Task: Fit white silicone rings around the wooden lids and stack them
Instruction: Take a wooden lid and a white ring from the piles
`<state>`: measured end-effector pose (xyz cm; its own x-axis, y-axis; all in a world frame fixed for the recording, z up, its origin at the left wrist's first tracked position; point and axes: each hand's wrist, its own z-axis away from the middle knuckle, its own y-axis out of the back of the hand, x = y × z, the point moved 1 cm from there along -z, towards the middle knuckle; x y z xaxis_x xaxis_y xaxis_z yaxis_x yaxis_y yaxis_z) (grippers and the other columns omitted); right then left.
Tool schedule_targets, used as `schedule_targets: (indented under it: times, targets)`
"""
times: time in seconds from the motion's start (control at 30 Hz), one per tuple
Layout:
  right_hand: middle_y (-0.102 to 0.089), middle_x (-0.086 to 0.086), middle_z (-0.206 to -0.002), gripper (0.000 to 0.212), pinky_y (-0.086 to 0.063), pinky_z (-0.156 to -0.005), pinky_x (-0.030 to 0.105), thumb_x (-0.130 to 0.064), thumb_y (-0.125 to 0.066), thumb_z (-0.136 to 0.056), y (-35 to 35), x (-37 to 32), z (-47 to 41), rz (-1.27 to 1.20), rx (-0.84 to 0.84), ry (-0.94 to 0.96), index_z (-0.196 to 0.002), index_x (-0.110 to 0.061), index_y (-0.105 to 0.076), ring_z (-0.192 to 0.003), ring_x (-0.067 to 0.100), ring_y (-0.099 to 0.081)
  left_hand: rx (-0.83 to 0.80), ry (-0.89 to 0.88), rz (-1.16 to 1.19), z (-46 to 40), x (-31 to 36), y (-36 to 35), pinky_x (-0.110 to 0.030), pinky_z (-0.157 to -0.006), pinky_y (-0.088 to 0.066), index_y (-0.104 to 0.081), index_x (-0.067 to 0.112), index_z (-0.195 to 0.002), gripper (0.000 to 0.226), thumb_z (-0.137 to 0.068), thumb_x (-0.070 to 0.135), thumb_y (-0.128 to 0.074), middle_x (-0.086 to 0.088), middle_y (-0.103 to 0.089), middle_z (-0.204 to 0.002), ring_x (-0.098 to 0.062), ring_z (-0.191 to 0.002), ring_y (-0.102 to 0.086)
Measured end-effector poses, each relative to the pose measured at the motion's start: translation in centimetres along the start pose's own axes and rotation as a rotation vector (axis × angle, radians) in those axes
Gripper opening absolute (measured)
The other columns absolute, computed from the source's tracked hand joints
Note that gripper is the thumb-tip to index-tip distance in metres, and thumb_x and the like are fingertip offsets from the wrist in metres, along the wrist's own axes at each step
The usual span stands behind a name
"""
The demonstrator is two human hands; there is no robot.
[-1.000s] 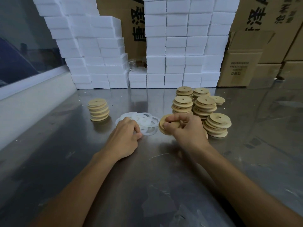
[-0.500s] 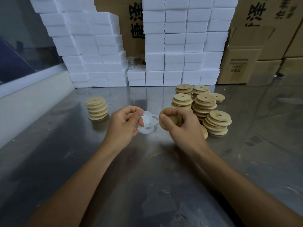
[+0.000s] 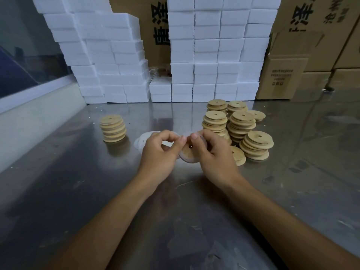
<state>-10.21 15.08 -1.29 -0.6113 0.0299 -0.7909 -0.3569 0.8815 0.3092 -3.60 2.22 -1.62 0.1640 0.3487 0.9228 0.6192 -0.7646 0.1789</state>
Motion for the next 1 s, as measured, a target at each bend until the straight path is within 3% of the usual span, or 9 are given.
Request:
schedule_targets:
  times: [0.17,0.3,0.47,0.63,1.0]
  targets:
    - [-0.064,-0.001,-0.079,0.021,-0.049,-0.066,0.033,-0.027,-0.052,-0.101,0.0,0.2,0.2,0.014,0.017,0.022,-0.092,-0.014,-0.065,-0.074,0.01,-0.059,-0.052,0.206,0.26,0.4,0.3,-0.1,-0.032,-0.054,-0.057,-0.063,0.006,-0.091,0.014,-0.091,0.019,-0.066,-0.012,-0.072,-0.092,-0.024,-0.082,-0.072]
    - [-0.071,-0.005,-0.083,0.011,-0.055,-0.066,0.032,-0.026,-0.058,-0.098,0.0,0.4,0.1,-0.063,0.036,-0.024,-0.099,-0.017,-0.066,-0.078,0.01,-0.067,0.056,0.201,0.272,0.4,0.5,0.0,-0.039,-0.06,-0.06,-0.061,0.002,-0.089,0.012,-0.092,0.013,-0.065,-0.015,-0.072,-0.093,-0.025,-0.081,-0.074]
    - [-0.072,-0.01,-0.079,0.006,-0.058,-0.068,0.032,-0.021,-0.067,-0.093,0.4,0.5,-0.3,-0.022,0.103,-0.053,-0.092,-0.018,-0.072,-0.076,0.006,-0.069,0.097,0.172,0.182,0.2,0.4,0.3,-0.04,-0.061,-0.061,-0.063,0.005,-0.085,0.008,-0.09,0.011,-0.067,-0.01,-0.07,-0.098,-0.021,-0.079,-0.074]
    - [-0.075,-0.001,-0.082,0.007,-0.06,-0.078,0.046,-0.021,-0.07,-0.09,0.5,0.4,-0.5,-0.136,0.067,-0.209,-0.088,-0.015,-0.071,-0.08,0.013,-0.072,0.133,0.135,0.145,-0.1,0.3,0.6,-0.034,-0.057,-0.06,-0.064,0.011,-0.078,0.013,-0.091,0.009,-0.065,-0.004,-0.072,-0.086,-0.018,-0.075,-0.074]
    - [-0.075,0.014,-0.076,0.01,-0.058,-0.078,0.056,-0.007,-0.072,-0.087,0.9,0.1,-0.7,-0.219,0.023,-0.292,-0.078,-0.004,-0.069,-0.078,0.033,-0.073,0.122,0.174,0.189,-0.5,0.4,1.6,-0.032,-0.054,-0.059,-0.064,0.007,-0.072,0.019,-0.09,0.001,-0.064,-0.003,-0.074,-0.07,-0.019,-0.069,-0.073]
